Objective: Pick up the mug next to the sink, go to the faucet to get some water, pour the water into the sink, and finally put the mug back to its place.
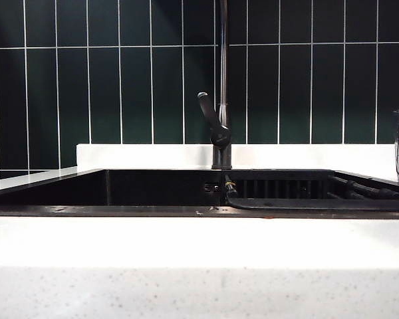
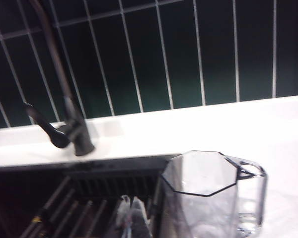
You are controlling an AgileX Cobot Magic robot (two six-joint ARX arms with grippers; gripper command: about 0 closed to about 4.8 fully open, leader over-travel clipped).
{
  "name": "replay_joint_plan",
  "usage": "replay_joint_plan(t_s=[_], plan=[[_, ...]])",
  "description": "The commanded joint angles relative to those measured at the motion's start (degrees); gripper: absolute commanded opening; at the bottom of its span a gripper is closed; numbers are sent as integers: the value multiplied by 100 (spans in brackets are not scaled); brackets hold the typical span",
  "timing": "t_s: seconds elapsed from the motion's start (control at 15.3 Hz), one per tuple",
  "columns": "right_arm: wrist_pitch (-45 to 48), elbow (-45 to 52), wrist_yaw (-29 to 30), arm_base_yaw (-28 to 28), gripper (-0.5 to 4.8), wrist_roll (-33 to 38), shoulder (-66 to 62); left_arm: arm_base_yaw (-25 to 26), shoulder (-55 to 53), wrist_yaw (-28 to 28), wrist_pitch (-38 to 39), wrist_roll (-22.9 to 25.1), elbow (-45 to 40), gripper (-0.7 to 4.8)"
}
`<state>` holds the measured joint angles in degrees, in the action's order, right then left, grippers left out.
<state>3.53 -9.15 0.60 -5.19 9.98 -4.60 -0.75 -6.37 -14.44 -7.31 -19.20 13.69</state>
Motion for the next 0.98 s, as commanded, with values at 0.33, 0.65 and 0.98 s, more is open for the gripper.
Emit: replay_joint_plan(t_s=[0.33, 0.65, 0.98], plan=[[116, -868, -1602, 2, 286, -833, -1829, -50, -3174, -1600, -1755, 225, 509, 63], [413, -863, -1864, 570, 292, -876, -2557, -686, -4992, -2238, -3530, 199, 520, 80], [566, -861, -81, 2437, 293, -638, -3075, -686, -5029, -2396, -3703, 210, 566, 79]])
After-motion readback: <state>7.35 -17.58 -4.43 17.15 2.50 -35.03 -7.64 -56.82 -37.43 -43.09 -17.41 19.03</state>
